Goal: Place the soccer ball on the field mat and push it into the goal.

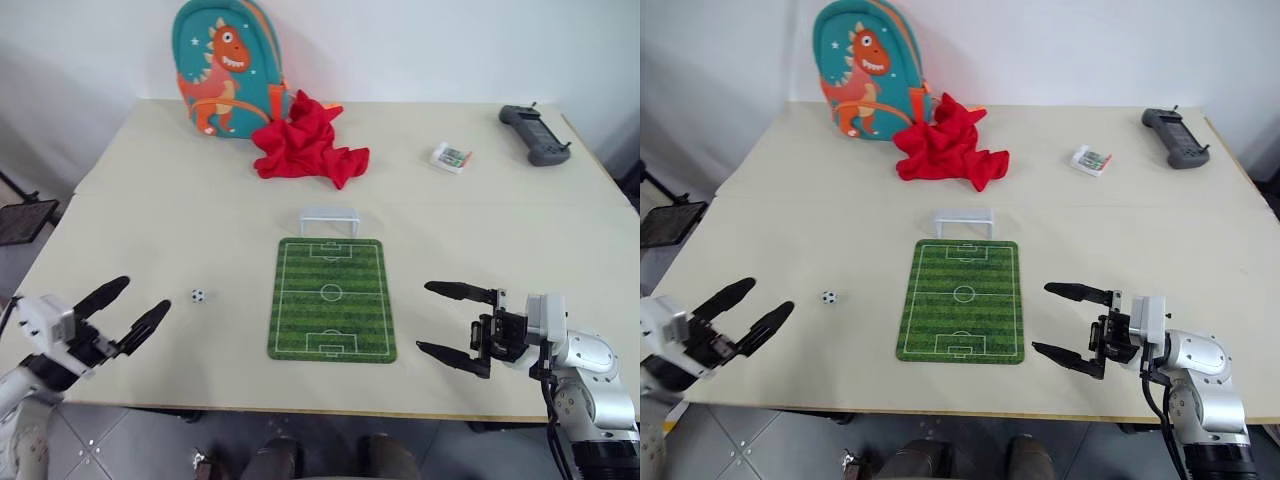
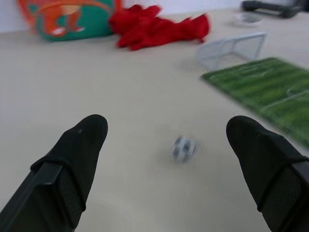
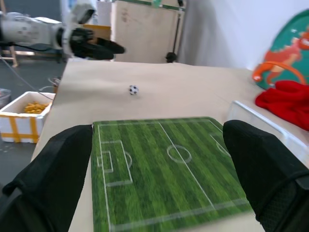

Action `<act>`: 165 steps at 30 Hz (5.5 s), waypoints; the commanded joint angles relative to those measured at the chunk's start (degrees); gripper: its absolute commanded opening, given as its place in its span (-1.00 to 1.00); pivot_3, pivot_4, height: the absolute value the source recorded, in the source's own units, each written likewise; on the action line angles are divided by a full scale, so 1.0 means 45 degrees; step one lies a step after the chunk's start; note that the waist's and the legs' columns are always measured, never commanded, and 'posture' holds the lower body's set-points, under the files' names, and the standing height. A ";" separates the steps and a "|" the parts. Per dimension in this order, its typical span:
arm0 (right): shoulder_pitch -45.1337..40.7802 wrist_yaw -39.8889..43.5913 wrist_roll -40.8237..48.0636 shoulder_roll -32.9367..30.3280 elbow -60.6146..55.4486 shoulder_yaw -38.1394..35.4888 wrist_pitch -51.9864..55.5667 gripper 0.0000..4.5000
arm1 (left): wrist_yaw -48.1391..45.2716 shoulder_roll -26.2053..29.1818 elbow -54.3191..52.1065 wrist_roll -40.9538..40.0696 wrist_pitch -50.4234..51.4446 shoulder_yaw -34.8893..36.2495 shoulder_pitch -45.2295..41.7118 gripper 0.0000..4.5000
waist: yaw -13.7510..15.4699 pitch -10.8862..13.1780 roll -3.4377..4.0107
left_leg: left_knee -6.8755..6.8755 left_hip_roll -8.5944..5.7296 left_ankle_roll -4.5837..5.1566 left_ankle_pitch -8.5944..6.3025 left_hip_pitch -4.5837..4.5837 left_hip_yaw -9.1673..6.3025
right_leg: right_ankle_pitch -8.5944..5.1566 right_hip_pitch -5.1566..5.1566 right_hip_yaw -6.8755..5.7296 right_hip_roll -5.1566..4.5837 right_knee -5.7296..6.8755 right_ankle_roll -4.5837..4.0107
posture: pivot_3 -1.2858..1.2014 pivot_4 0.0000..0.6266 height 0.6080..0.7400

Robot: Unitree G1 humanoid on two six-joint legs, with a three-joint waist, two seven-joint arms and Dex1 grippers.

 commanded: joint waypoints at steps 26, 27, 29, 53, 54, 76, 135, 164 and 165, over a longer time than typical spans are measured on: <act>0.0734 -0.0532 -0.0082 0.0124 -0.0438 -0.0501 -0.0572 1.00 | -0.0262 0.0041 0.1642 0.2279 0.0018 -0.2785 -0.2921 -0.98 | 0.0236 -0.0004 0.0010 | 0.0013 0.0068 -0.0043 -0.0030 0.0022 0.0001 | -0.0003 0.0002 0.0029 0.0081 0.0000 -0.0012 | 0.03 -0.52 1.00; 0.0763 -0.0504 -0.0035 0.0038 -0.0395 -0.0642 -0.0561 1.00 | -0.0472 0.0006 0.1084 0.1993 0.0222 -0.3004 -0.3287 -0.98 | 0.0285 -0.0003 0.0009 | 0.0016 0.0067 -0.0043 -0.0030 0.0022 0.0001 | -0.0004 0.0002 0.0028 0.0082 0.0002 -0.0012 | 0.03 -0.52 1.00; 0.0858 -0.0359 0.0074 -0.0191 -0.0311 -0.0906 -0.0467 1.00 | -0.1136 0.0050 0.0019 0.1588 0.0581 -0.3669 -0.3849 -0.98 | 0.0343 0.0000 0.0004 | 0.0030 0.0063 -0.0043 -0.0030 0.0015 -0.0011 | -0.0003 0.0008 0.0019 0.0078 0.0002 -0.0012 | 0.03 -0.52 1.00; 0.0774 -0.0167 0.0102 -0.0291 -0.0478 -0.1009 -0.0126 1.00 | 0.0490 -0.0753 0.1828 0.1872 -0.0332 -0.1790 -0.3398 0.95 | 0.0026 -0.0003 0.0018 | 0.0024 0.0095 -0.0061 -0.0042 0.0033 -0.0003 | -0.0006 -0.0003 0.0053 0.0134 0.0006 -0.0025 | 0.03 -0.52 1.00; 0.0771 -0.0201 0.0105 -0.0268 -0.0501 -0.0967 -0.0117 1.00 | 0.0402 -0.0619 0.2040 0.2017 -0.0441 -0.1799 -0.3334 0.98 | 0.0054 -0.0003 0.0017 | 0.0023 0.0095 -0.0061 -0.0042 0.0033 -0.0003 | -0.0006 -0.0002 0.0052 0.0133 0.0004 -0.0025 | 0.03 -0.52 1.00; 0.1387 -0.0905 -0.0077 0.0056 -0.1313 -0.0439 0.0056 1.00 | -0.1601 -0.1886 0.7608 0.3842 -0.1585 -0.5187 -0.8861 0.98 | 0.0073 0.0001 0.0005 | 0.0026 0.0074 -0.0060 -0.0039 0.0028 0.0018 | -0.0001 -0.0061 0.0034 0.0131 0.0097 -0.0021 | 0.03 -0.52 1.00; 0.2625 0.1013 0.1091 -0.2450 -0.2099 -0.1863 0.1564 1.00 | -0.2962 -0.2056 -0.0238 0.5467 -0.0416 -1.0058 -0.6131 -0.62 | 0.0299 0.0000 0.0018 | 0.0177 0.0053 -0.0051 -0.0042 -0.0140 0.0011 | -0.0001 -0.0176 0.0073 0.0113 0.0172 -0.0021 | 0.03 -0.52 1.00; 0.2486 0.0328 0.0857 -0.2016 -0.2281 -0.1490 0.1570 1.00 | -0.2851 -0.1830 -0.0169 0.5361 -0.0099 -1.0094 -0.5774 0.61 | 0.0295 0.0000 0.0018 | 0.0191 0.0051 -0.0051 -0.0042 -0.0141 0.0010 | -0.0001 -0.0173 0.0074 0.0111 0.0187 -0.0021 | 0.03 -0.52 1.00; 0.2482 0.0317 0.0854 -0.2005 -0.2287 -0.1484 0.1576 1.00 | -0.2827 -0.1847 -0.0174 0.5360 -0.0116 -1.0082 -0.5759 0.75 | 0.0296 0.0000 0.0018 | 0.0192 0.0051 -0.0050 -0.0042 -0.0141 0.0009 | -0.0001 -0.0173 0.0074 0.0111 0.0187 -0.0021 | 0.03 -0.52 1.00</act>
